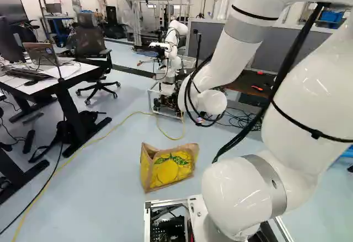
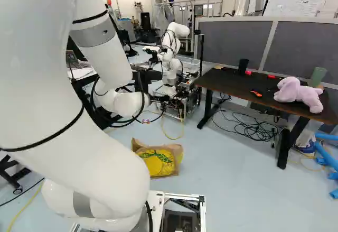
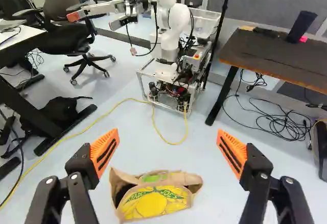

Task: Pick up the bag on the ground and place it on the table

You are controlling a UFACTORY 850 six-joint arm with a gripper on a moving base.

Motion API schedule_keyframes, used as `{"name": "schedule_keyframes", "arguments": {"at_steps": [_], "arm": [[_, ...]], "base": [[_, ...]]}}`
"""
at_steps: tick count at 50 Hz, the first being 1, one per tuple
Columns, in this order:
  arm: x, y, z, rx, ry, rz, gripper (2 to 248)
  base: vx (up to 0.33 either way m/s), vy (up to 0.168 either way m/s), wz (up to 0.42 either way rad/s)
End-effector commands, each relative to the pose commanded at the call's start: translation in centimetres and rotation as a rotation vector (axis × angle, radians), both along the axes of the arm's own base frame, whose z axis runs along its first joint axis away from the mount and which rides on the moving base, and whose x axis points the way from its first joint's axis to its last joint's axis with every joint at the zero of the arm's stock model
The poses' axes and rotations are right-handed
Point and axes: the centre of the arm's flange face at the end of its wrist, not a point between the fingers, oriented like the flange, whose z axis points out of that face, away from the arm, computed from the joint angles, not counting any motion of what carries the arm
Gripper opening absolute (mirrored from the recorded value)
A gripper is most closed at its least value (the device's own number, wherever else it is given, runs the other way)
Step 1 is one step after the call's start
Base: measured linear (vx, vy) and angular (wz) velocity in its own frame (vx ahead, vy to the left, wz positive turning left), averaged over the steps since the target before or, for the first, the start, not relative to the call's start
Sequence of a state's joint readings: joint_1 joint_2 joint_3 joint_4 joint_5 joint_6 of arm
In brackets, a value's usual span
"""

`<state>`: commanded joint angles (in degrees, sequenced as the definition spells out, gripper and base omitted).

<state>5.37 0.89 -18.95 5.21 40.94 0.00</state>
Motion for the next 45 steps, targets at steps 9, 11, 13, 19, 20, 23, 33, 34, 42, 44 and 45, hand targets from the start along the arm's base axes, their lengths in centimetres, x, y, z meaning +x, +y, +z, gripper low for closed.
{"name": "schedule_keyframes", "arguments": {"at_steps": [9,11,13,19,20,23,33,34,42,44,45], "arm": [[1.2,1.0,-0.4,0.011,0.050,-0.003,247],[1.4,1.2,-0.5,0.014,0.062,-0.005,247],[1.7,1.4,-0.5,0.017,0.075,-0.007,247],[2.5,2.0,-0.8,0.027,0.113,-0.015,247],[2.7,2.1,-0.9,0.029,0.119,-0.017,247],[3.1,2.4,-1.2,0.034,0.142,-0.023,247],[5.0,3.1,-2.6,0.050,0.229,-0.050,247],[5.2,3.1,-2.7,0.052,0.237,-0.053,247],[6.7,3.4,-4.0,0.067,0.304,-0.083,247],[7.1,3.4,-4.4,0.071,0.320,-0.091,247],[7.2,3.4,-4.5,0.074,0.328,-0.096,247]], "base": [[0.000,0.000,0.000],[0.000,0.000,0.000],[0.000,0.000,0.000],[0.000,0.000,0.000],[0.000,0.000,0.000],[0.000,0.000,0.000],[0.000,0.000,0.000],[0.000,0.000,0.000],[0.000,0.000,0.000],[0.000,0.000,0.000],[0.000,0.000,0.000]]}}
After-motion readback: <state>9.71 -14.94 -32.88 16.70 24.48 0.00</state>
